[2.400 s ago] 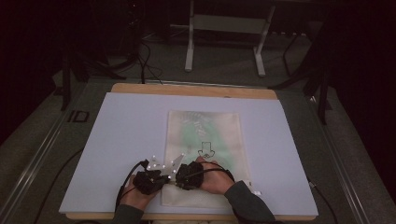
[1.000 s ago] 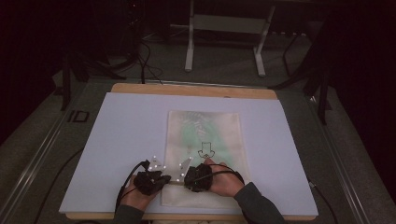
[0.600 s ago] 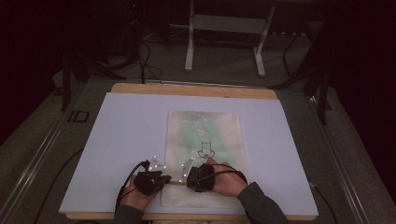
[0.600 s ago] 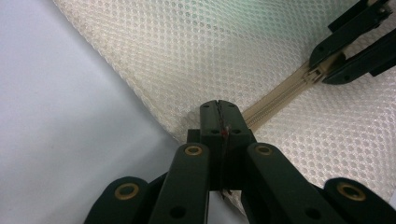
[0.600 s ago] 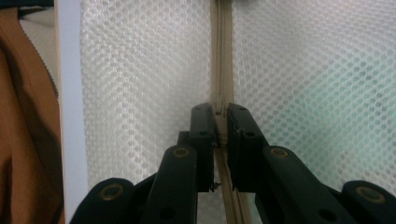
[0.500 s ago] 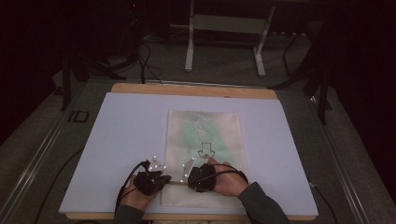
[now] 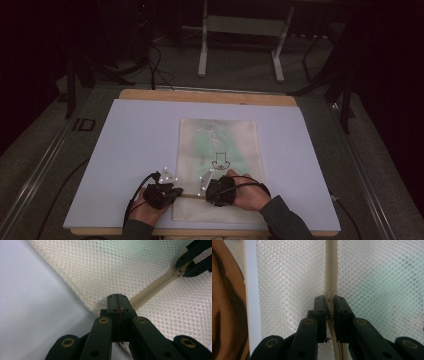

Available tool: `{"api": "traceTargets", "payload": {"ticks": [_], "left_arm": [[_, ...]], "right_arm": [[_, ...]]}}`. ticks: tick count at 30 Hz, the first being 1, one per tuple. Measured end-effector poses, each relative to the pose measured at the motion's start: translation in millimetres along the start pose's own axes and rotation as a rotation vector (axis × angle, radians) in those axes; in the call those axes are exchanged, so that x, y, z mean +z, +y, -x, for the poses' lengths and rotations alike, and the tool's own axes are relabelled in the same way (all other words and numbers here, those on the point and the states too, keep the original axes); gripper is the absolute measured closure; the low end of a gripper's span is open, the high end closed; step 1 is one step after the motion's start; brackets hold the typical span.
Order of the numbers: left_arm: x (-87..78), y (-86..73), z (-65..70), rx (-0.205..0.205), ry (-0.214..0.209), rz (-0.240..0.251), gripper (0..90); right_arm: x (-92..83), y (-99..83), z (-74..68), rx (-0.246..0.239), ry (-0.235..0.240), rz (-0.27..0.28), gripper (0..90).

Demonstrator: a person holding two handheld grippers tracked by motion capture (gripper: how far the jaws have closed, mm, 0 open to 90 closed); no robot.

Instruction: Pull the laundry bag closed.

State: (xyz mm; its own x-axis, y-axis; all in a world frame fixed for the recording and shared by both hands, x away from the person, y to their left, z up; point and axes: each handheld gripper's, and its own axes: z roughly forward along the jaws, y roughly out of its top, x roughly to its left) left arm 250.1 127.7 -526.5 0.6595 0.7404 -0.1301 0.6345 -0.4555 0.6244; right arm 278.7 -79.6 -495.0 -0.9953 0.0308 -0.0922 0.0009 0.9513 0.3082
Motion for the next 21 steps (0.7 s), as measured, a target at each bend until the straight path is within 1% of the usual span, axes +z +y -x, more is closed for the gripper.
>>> {"api": "traceTargets", "payload": {"ticks": [3,4,9,10,13,21], "left_arm": [[0.0,0.0,0.1,0.000,0.000,0.000,89.5],[0.0,-0.1,0.1,-0.001,0.001,0.001,89.5],[0.0,-0.1,0.0,-0.001,0.000,0.001,89.5],[-0.1,-0.2,0.0,-0.001,0.000,0.001,89.5],[0.0,-0.1,0.1,-0.001,0.000,0.001,89.5],[0.0,-0.1,-0.1,-0.002,-0.001,0.000,89.5]], "right_arm": [[-1.1,-1.6,0.2,0.000,-0.002,0.001,82.1],[-2.8,-2.5,0.2,0.009,0.002,0.003,82.1],[-3.6,-4.0,0.8,0.003,0.001,0.008,82.1],[-3.6,-4.9,0.7,0.002,-0.001,-0.003,82.1],[-4.3,-6.2,0.8,0.010,0.002,-0.003,82.1],[-6.4,-9.8,1.2,0.010,0.004,-0.008,82.1]]}}
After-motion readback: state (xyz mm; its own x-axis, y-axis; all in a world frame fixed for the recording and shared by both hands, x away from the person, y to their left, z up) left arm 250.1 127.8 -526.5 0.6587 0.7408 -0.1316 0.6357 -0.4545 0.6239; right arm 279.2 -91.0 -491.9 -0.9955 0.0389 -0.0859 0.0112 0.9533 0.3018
